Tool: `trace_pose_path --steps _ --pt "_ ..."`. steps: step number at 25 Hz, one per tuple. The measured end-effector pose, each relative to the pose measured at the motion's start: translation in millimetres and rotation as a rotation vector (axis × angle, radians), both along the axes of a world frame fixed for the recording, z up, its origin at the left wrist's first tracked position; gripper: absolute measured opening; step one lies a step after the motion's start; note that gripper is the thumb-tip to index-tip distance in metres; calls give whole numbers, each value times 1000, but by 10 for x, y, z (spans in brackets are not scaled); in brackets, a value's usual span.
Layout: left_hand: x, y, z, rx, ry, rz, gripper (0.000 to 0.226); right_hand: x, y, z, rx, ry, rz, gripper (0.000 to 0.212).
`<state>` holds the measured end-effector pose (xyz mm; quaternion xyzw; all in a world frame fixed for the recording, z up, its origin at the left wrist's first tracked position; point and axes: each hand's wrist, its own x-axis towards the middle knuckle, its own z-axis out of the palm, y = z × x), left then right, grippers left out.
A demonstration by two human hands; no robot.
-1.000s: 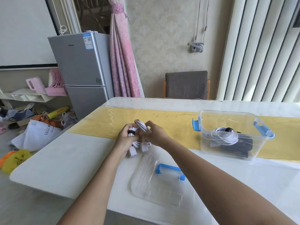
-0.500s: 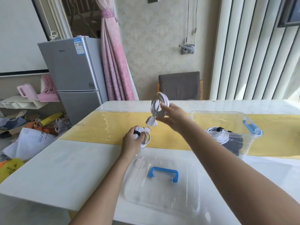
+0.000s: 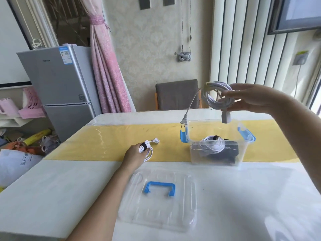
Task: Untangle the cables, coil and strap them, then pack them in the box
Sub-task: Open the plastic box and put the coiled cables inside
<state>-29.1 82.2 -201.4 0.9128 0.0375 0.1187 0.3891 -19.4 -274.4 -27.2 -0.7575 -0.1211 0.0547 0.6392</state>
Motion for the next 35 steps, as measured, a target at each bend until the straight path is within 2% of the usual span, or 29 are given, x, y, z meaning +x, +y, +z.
trace_pose_path --steps 2,4,9,13,15,17,19,22,24,25,27,30,35 --pt "10 0 9 3 41 -4 20 -6 -133 -15 -110 18 -8 12" --pt "8 4 13 -21 58 3 17 -42 -208 18 -183 1 -17 15" --pt "-18 -7 31 -45 73 17 15 -189 -327 333 -68 -62 -44 22" --pt "-5 -31 69 -37 116 52 15 -260 -363 429 -194 -91 -95 15" --pt "-5 -47 90 -30 126 53 19 -251 -376 410 -277 -78 -157 23" --pt "0 -58 101 -25 133 55 21 -240 -348 366 -417 -63 -214 29" --pt "8 -53 93 -47 141 58 20 -233 -231 330 -635 -90 -251 23" --pt "10 -34 85 -81 149 64 23 -214 150 267 -1053 -234 -265 28" --pt "6 -37 91 -119 145 64 20 -154 461 111 -1245 -360 -205 31" --pt "-5 -44 102 -170 129 65 16 -103 585 -4 -1297 -388 -159 32" --pt "-30 -50 145 -399 78 83 9 -14 692 -235 -1329 -365 -103 30" --pt "-65 -111 336 -715 3 85 16 -12 549 -417 -1208 -357 -74 35" --pt "-15 -506 843 -1072 -7 -79 16 -12 342 -725 -1000 -655 -108 34"
